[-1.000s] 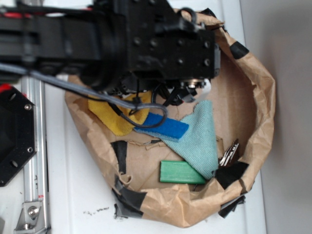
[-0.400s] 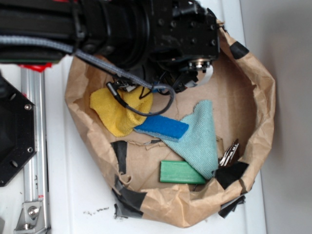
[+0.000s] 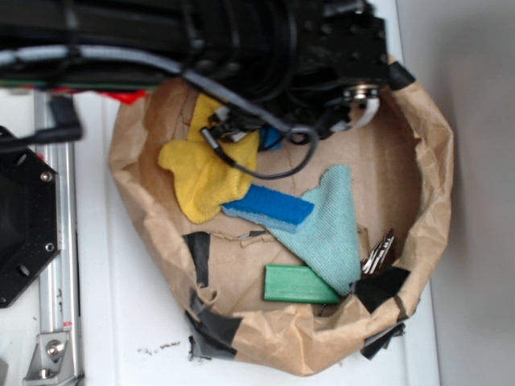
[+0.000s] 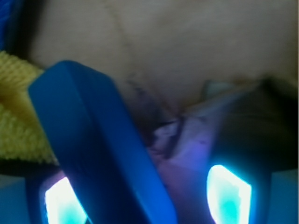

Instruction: Grab the blue block.

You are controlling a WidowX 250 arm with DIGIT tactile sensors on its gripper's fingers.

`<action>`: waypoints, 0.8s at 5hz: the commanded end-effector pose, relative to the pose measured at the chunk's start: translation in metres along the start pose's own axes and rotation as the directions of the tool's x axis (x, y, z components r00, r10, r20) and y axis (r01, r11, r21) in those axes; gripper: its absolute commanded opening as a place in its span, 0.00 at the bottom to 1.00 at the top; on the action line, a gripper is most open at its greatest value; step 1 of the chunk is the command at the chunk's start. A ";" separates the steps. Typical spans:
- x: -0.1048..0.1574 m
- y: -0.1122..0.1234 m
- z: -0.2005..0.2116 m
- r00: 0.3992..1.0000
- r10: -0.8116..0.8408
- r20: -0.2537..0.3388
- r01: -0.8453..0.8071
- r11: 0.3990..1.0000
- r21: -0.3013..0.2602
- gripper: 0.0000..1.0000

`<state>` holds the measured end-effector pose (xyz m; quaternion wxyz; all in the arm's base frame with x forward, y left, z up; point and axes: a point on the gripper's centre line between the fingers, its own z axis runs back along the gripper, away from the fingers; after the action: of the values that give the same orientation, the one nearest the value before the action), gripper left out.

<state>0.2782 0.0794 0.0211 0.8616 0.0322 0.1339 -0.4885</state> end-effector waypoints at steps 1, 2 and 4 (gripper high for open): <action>-0.003 -0.003 0.010 0.999 0.037 0.001 -0.037 0.997 0.062 0.00; -0.011 -0.007 0.020 0.998 0.059 -0.014 -0.057 0.994 0.098 0.00; -0.019 -0.021 0.096 0.990 0.118 0.080 -0.135 0.956 0.260 0.00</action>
<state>0.2650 0.0759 0.1053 0.8863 0.1189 0.0676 -0.4425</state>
